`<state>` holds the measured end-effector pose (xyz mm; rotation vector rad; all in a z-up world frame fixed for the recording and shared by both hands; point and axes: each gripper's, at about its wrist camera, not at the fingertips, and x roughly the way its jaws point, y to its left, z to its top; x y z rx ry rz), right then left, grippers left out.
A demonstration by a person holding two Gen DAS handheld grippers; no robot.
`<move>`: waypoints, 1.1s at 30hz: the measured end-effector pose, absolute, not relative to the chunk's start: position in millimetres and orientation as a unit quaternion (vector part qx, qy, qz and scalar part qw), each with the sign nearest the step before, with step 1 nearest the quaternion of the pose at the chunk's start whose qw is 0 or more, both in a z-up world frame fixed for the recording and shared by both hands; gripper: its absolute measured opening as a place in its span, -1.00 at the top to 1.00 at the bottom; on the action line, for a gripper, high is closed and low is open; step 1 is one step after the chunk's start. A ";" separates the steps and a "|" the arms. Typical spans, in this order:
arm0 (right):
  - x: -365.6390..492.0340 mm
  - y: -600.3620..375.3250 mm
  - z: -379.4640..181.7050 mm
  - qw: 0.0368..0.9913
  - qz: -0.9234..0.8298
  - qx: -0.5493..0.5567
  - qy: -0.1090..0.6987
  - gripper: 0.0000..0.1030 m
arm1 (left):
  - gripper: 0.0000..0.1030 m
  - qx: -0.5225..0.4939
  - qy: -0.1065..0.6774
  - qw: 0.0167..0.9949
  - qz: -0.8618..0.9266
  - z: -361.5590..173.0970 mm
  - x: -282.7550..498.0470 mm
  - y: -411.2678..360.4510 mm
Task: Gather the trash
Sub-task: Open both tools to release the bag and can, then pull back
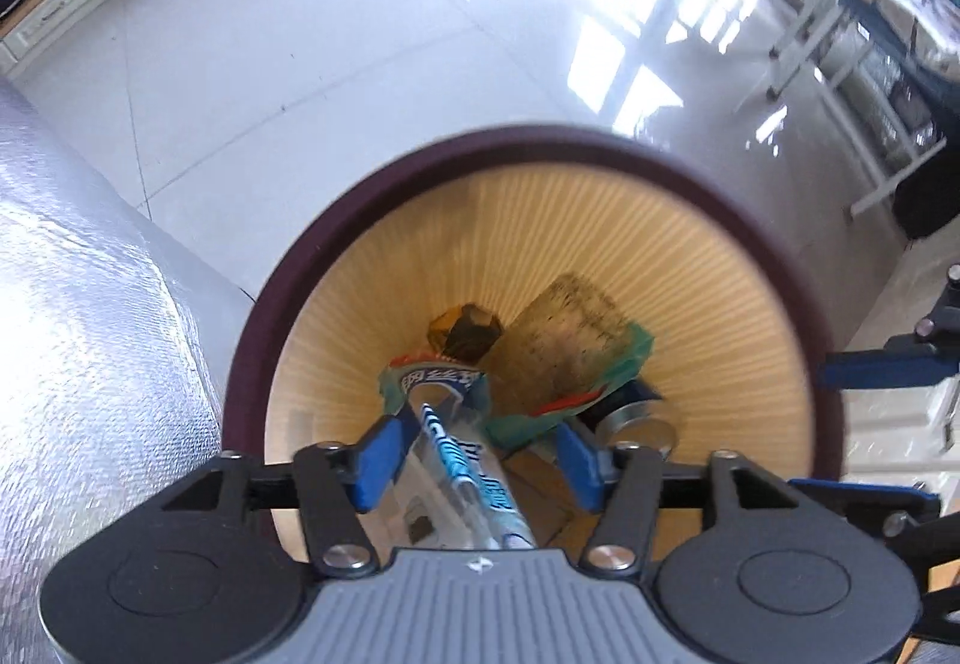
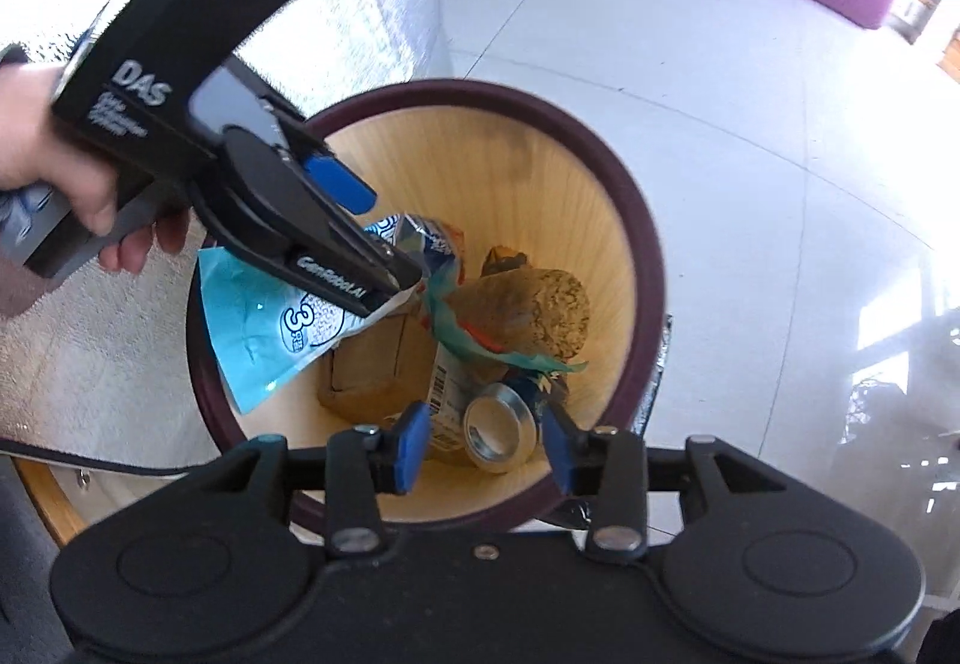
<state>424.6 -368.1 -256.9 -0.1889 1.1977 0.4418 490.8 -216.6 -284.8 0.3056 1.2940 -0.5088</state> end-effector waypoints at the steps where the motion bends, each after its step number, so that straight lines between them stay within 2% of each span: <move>1: 422.2 -371.9 -251.9 0.802 0.202 -0.087 0.555 0.04 | -0.38 0.134 0.590 0.762 -0.231 -278.8 486.6 -215.7; 3: 417.5 -376.1 -244.5 0.811 0.192 -0.081 0.547 -0.06 | -0.49 0.124 0.583 0.770 -0.227 -266.4 478.3 -214.8; 9: 402.5 -382.4 -222.2 0.835 0.164 -0.066 0.521 -0.32 | -0.63 0.097 0.561 0.793 -0.219 -229.2 450.5 -206.2; 12: 392.7 -385.0 -211.2 0.844 0.155 -0.058 0.510 -0.47 | -0.77 0.087 0.541 0.809 -0.212 -207.3 438.5 -198.2; 17: 377.5 -387.2 -184.9 0.865 0.135 -0.035 0.482 -0.59 | -0.86 0.056 0.516 0.832 -0.198 -173.3 414.1 -180.4; 19: 369.2 -387.8 -173.3 0.875 0.127 -0.023 0.468 -0.66 | -0.96 0.048 0.504 0.841 -0.191 -159.7 405.9 -171.8; 23: 354.6 -391.0 -154.4 0.891 0.104 0.007 0.441 -0.71 | -0.99 0.028 0.477 0.862 -0.172 -133.3 388.9 -155.1; 25: 345.6 -392.6 -147.0 0.899 0.089 0.019 0.428 -0.83 | -1.00 0.015 0.462 0.872 -0.162 -122.5 379.2 -146.2; 33: 301.5 -396.4 -120.8 0.931 0.035 0.040 0.360 -1.00 | -1.00 -0.027 0.406 0.906 -0.120 -91.4 332.2 -122.3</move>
